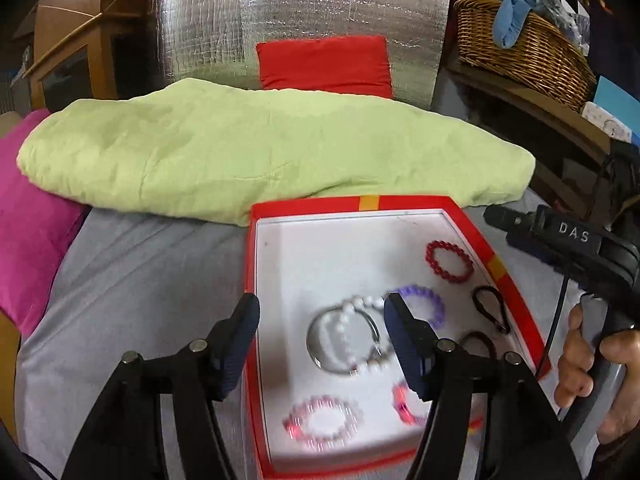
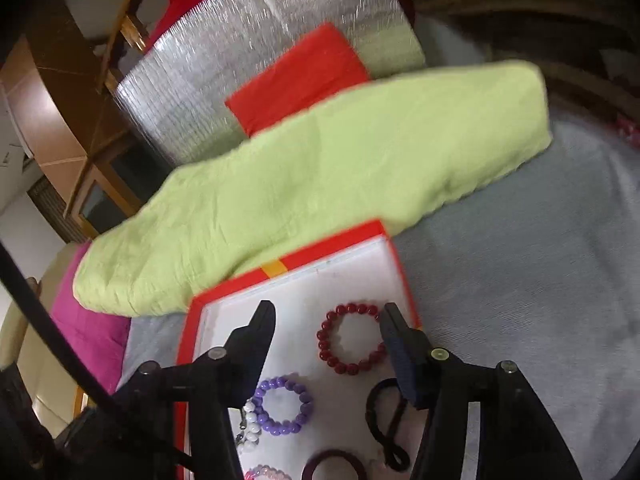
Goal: Organize jewelry
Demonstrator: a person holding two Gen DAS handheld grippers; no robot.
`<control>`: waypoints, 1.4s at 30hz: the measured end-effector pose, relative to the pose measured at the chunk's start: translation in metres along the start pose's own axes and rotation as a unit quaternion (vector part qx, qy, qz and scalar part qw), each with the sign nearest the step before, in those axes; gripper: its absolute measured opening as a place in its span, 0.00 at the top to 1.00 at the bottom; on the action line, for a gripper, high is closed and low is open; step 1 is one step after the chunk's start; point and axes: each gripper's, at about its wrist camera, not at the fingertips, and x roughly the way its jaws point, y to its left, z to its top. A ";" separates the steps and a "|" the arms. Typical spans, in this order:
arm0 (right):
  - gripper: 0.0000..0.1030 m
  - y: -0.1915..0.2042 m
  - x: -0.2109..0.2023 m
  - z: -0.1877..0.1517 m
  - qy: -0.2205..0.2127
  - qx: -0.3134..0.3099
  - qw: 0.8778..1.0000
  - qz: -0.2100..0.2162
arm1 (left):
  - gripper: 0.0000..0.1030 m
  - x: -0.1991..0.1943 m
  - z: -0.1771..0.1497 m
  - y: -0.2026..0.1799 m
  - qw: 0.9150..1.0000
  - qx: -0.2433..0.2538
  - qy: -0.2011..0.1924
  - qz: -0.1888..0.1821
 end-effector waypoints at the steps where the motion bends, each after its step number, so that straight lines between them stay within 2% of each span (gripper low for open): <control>1: 0.43 0.003 -0.007 -0.001 0.000 -0.010 1.000 -0.004 | 0.36 -0.006 -0.002 -0.001 1.000 -0.001 -0.002 0.009; 5: 0.43 0.014 -0.034 -0.010 0.005 -0.044 0.999 -0.031 | 0.26 -0.038 -0.014 -0.001 0.999 -0.011 -0.021 0.037; 9: 0.42 0.023 -0.062 -0.021 0.021 -0.081 0.994 -0.063 | 0.24 -0.066 -0.023 0.002 0.998 -0.024 -0.032 0.052; 12: 0.39 0.029 -0.090 -0.036 0.015 -0.117 0.989 -0.091 | 0.23 -0.089 -0.028 0.000 0.995 -0.022 -0.049 0.083; 15: 0.34 0.032 -0.119 -0.053 0.004 -0.142 0.985 -0.102 | 0.15 -0.112 -0.036 -0.004 0.990 0.000 -0.074 0.116; 21: 0.33 0.040 -0.154 -0.086 0.008 -0.177 0.978 -0.112 | 0.13 -0.143 -0.052 -0.008 0.987 0.013 -0.097 0.130; 28: 0.33 0.042 -0.182 -0.120 0.007 -0.186 0.976 -0.109 | 0.12 -0.159 -0.064 -0.010 0.985 -0.001 -0.097 0.139; 33: 0.33 0.041 -0.196 -0.131 0.000 -0.187 0.976 -0.114 | 0.12 -0.164 -0.078 -0.010 0.982 -0.008 -0.093 0.163; 35: 0.33 0.038 -0.201 -0.136 0.000 -0.180 0.977 -0.111 | 0.12 -0.165 -0.084 -0.009 0.983 -0.011 -0.092 0.161; 42: 0.33 0.040 -0.190 -0.145 0.014 -0.195 0.973 -0.122 | 0.12 -0.156 -0.093 -0.006 0.983 -0.032 -0.071 0.164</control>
